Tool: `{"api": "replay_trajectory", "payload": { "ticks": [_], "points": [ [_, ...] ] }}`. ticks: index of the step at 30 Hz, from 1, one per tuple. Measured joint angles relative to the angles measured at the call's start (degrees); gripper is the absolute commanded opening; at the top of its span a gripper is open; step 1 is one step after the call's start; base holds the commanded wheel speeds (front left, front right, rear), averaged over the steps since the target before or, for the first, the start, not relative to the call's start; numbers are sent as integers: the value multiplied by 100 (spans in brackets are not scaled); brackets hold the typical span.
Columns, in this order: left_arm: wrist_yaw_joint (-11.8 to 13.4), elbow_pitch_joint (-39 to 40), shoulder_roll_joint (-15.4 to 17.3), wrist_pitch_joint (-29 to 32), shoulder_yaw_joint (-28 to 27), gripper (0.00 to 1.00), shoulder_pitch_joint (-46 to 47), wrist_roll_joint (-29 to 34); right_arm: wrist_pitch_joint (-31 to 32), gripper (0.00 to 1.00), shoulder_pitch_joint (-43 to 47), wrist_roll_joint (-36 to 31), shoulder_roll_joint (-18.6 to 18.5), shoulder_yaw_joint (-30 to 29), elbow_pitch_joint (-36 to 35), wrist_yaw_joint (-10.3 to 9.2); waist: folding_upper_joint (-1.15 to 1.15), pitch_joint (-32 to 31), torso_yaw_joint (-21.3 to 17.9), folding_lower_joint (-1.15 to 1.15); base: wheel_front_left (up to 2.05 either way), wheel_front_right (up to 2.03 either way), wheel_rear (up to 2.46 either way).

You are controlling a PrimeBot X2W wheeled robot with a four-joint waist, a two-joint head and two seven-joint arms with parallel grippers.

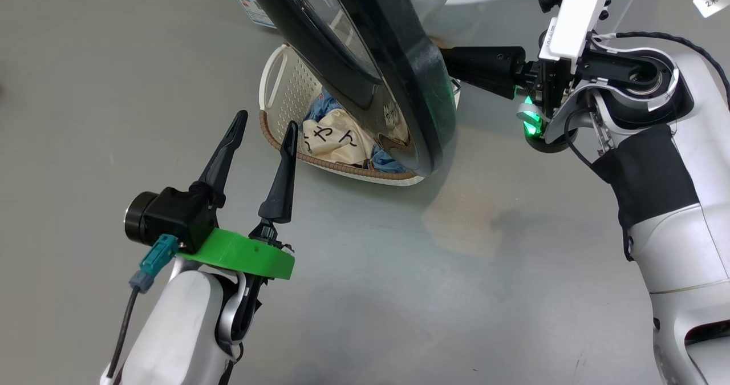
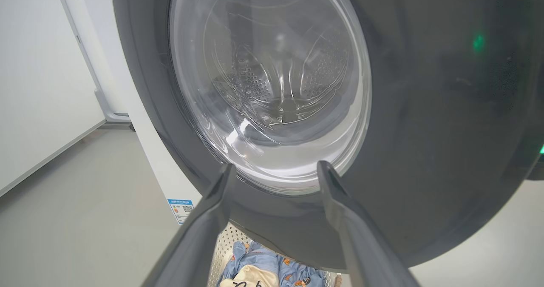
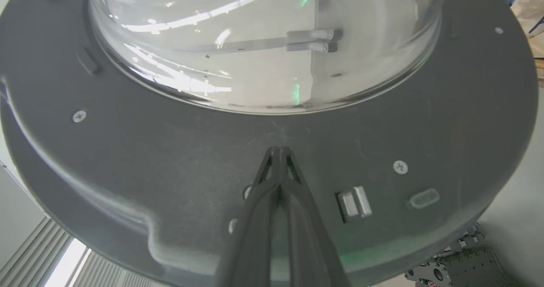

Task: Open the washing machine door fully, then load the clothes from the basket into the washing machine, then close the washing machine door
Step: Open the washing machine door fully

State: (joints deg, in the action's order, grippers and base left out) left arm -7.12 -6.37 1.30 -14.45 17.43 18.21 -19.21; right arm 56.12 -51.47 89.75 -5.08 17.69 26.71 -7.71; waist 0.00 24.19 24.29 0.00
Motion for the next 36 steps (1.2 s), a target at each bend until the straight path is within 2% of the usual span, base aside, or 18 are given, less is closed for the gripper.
{"api": "replay_trajectory", "payload": {
  "ticks": [16,36],
  "points": [
    [0,3,0,0,14,100,-63,-7,-37,0,209,167,3,417,-165,0,0,-42,142,0,0,0,0],
    [0,-35,1,0,113,100,-69,-80,-509,0,435,864,5,1193,-477,0,0,-130,238,0,0,0,0]
  ]
}}
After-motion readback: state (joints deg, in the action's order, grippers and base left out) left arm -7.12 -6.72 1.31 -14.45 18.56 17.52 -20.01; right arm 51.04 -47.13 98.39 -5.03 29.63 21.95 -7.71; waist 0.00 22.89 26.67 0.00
